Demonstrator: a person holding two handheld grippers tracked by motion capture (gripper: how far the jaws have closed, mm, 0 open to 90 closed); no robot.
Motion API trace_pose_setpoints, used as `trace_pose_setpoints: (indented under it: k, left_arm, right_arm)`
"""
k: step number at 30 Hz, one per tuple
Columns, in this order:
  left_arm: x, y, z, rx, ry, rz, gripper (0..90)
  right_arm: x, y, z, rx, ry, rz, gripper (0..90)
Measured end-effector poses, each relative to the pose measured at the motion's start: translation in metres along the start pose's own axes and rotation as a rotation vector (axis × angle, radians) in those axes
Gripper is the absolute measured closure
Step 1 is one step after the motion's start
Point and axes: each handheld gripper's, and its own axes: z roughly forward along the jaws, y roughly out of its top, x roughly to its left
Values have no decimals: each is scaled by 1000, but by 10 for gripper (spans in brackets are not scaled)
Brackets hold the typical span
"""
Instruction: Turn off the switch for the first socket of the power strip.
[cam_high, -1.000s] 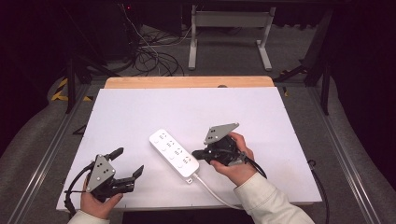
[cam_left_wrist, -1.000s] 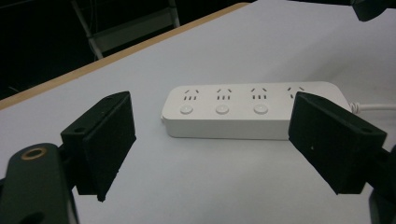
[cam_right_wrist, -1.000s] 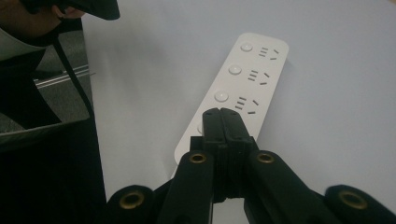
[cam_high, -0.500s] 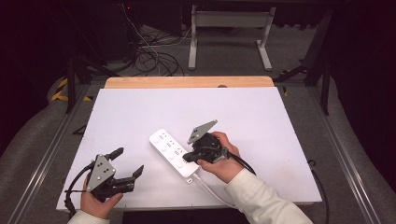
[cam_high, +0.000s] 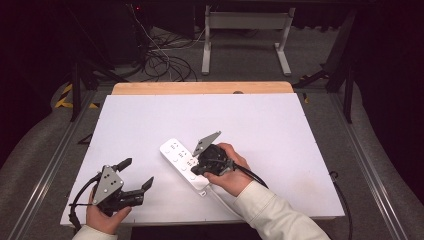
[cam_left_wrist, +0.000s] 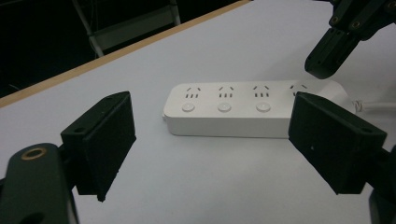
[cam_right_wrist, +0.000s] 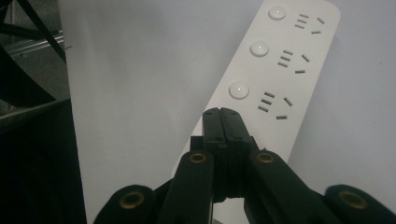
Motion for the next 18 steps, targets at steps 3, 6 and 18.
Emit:
trace_pose_setpoints:
  k: [3, 6, 18]
  left_arm:
    - [0, 0, 0, 0, 1, 0, 150]
    - [0, 0, 0, 0, 1, 0, 150]
    - [0, 0, 1, -2, 0, 6, 150]
  right_arm:
    - [0, 0, 4, 6, -4, -11, 900]
    - [1, -1, 8, 10, -2, -16, 900]
    - [3, -3, 23, 34, -6, -40, 900]
